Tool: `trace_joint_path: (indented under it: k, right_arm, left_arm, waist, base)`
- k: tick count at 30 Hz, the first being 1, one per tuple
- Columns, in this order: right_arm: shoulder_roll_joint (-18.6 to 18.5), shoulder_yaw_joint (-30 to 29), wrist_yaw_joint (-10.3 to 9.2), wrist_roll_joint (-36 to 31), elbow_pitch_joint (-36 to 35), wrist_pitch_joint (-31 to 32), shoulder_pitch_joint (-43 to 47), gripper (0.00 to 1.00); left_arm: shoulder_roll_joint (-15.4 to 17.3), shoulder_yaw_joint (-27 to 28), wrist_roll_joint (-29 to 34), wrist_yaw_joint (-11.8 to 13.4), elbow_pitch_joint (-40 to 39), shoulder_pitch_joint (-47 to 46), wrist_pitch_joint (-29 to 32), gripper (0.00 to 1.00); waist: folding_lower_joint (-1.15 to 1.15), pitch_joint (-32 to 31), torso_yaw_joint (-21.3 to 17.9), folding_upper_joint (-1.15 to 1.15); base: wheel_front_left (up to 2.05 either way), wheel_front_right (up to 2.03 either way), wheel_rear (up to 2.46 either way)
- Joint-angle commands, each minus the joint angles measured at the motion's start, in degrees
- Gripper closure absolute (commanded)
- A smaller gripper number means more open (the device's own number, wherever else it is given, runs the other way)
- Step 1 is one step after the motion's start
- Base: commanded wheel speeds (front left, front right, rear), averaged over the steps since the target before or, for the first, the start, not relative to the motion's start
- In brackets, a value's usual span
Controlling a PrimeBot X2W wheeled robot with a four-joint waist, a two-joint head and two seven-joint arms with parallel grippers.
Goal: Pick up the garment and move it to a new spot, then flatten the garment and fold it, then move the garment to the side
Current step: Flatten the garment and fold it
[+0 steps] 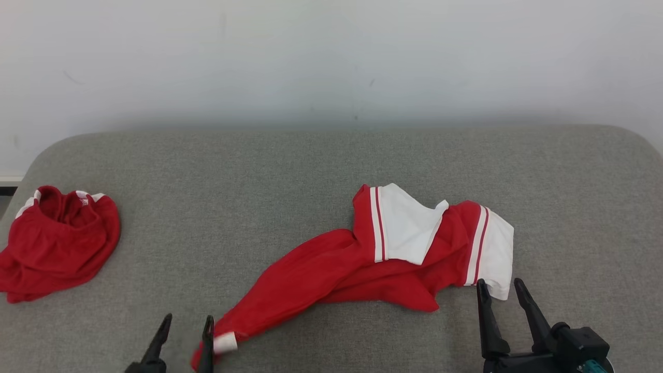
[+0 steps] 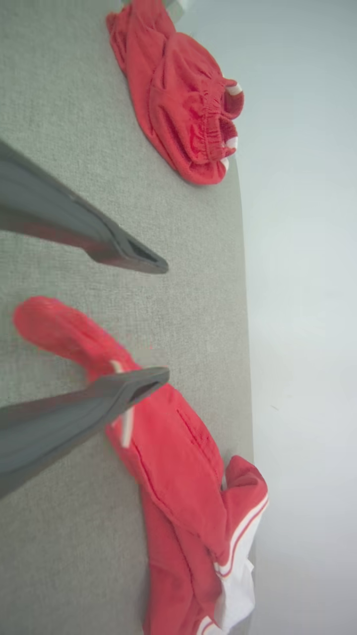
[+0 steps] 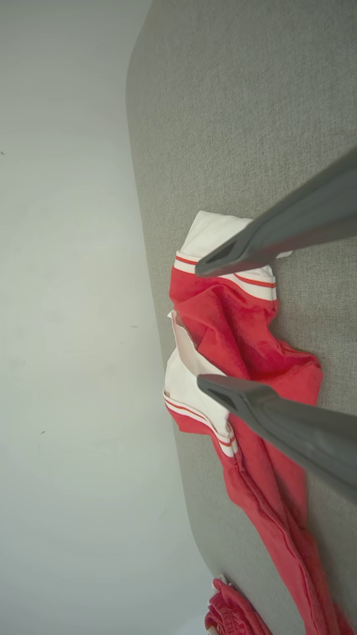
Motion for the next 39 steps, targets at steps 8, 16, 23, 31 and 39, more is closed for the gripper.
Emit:
trace_joint_path:
  k: [8, 16, 23, 31, 39]
  right_arm:
    - [0.13, 0.00, 0.20, 0.44, 0.20, 0.00, 0.63, 0.00]
    - [0.14, 0.51, 0.20, -0.10, 0.73, 0.00, -1.03, 0.00]
    - [0.08, 1.92, 0.20, -1.50, 4.59, -0.01, -5.48, 0.00]
    - [-2.00, 3.75, 0.20, -2.08, 16.26, 1.13, -14.96, 0.00]
    - [-3.84, 4.14, 0.20, -1.37, 29.59, 1.79, -22.62, 0.00]
  left_arm:
    - [0.10, 3.00, 2.54, 1.01, -9.61, -0.34, -0.19, 0.00]
    - [-1.89, 5.73, 3.30, 2.03, -11.87, 0.77, -0.19, 0.00]
    - [-2.56, 5.94, 4.54, 1.55, -10.49, 0.90, -0.19, 0.00]
    - [-3.66, 6.34, 5.08, 1.14, -9.19, 0.17, -0.19, 0.00]
    - [-4.73, 6.29, 5.28, 0.66, -8.51, -0.75, -0.19, 0.00]
  waist:
    - [0.00, -0.51, 0.55, 0.00]
    - [0.00, -0.95, 1.06, 0.00]
    - [0.00, -0.84, 2.37, 0.00]
    - [0.00, 0.24, 5.37, 0.00]
    - [0.00, 1.83, 7.95, 0.00]
  base:
    - [0.00, 0.00, 0.00]
    - [0.00, 0.00, 0.00]
    - [0.00, 0.00, 0.00]
    - [0.00, 0.00, 0.00]
    - [0.00, 0.00, 0.00]
